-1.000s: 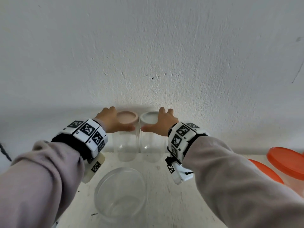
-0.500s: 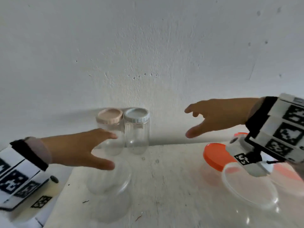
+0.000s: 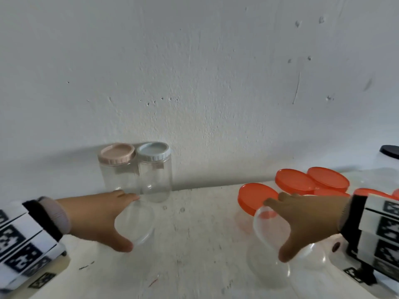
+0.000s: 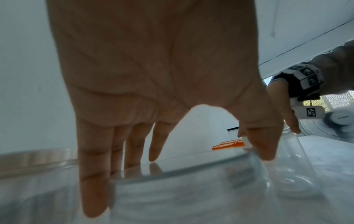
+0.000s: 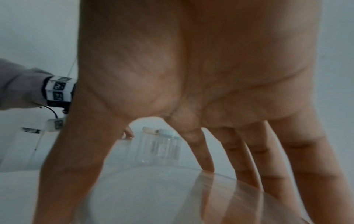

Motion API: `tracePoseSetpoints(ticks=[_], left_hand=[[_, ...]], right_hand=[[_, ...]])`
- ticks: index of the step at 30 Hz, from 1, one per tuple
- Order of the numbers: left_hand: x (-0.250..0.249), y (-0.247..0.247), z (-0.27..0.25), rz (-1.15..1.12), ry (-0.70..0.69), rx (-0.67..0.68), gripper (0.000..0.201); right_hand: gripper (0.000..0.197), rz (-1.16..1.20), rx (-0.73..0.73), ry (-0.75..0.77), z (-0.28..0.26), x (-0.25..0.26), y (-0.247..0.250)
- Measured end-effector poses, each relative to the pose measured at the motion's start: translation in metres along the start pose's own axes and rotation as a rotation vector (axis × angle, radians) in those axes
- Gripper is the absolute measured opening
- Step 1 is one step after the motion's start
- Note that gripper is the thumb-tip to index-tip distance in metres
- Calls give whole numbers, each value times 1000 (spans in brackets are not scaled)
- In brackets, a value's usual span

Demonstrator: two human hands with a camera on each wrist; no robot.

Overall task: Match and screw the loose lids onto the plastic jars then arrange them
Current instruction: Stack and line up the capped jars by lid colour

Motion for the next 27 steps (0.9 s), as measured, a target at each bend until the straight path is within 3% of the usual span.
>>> tracePoseSetpoints(ticks=[3, 8, 11, 22, 27], left_hand=[[-23, 21, 17, 17, -25, -81, 107], [-66, 53, 58, -16, -55, -191, 98], [-83, 60, 84, 15, -42, -211, 88], [-79, 66, 150, -55, 93, -234, 82], [-79, 67, 178, -111, 165, -238, 85]], right_hand=[[95, 69, -53, 71, 2, 14, 14], [102, 262, -195, 114, 28, 32, 64], [97, 262, -225, 70, 61, 36, 79], [77, 198, -223, -82, 168, 5, 94], [85, 181, -276, -218, 214, -21, 93]])
Point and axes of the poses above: each hand's wrist, its own z-axis towards the middle knuckle, its own y-axis out of the back of the hand, x = y × z, the point moved 9 cm from there along z, towards the middle knuckle, and after that the axes turned 6 degrees about -x, right-handed, at the moved point
